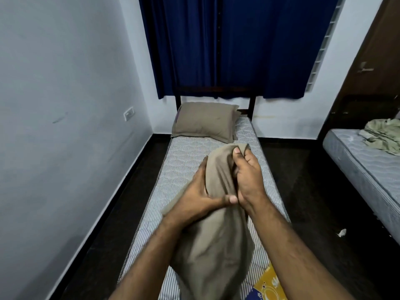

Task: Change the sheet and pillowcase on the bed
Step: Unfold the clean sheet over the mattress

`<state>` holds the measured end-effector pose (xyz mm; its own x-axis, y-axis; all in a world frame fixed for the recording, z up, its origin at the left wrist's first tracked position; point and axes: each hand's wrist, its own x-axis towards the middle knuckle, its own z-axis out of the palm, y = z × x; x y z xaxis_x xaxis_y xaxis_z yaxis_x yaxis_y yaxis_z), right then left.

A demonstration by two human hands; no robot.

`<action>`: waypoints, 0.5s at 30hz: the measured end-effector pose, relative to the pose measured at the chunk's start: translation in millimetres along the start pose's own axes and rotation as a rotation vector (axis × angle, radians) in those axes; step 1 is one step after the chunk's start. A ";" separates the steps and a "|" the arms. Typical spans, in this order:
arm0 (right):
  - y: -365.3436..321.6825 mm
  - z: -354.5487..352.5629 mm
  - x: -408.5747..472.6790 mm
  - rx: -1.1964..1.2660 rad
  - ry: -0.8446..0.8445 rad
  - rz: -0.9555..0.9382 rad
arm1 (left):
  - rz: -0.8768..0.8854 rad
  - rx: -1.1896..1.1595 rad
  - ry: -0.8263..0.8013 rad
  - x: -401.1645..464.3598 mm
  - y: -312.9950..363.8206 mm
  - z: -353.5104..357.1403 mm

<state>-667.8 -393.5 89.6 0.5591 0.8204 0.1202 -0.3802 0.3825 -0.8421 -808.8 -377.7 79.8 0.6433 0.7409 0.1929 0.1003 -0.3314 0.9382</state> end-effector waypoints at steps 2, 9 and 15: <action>0.3 0.0 -4.1 0.071 -0.006 0.025 | 0.001 0.191 0.106 4.0 -7.0 -6.0; 11.0 -11.4 -17.5 -0.041 -0.178 0.066 | -0.090 0.212 0.526 9.7 -9.9 -6.1; 22.6 -40.4 -26.9 -0.685 -0.384 0.062 | -0.145 -0.374 0.594 15.5 15.0 -2.6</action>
<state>-661.7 -424.1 46.1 0.2108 0.9687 0.1307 0.2065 0.0866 -0.9746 -799.4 -369.6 97.6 0.1110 0.9904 0.0828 -0.1820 -0.0617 0.9814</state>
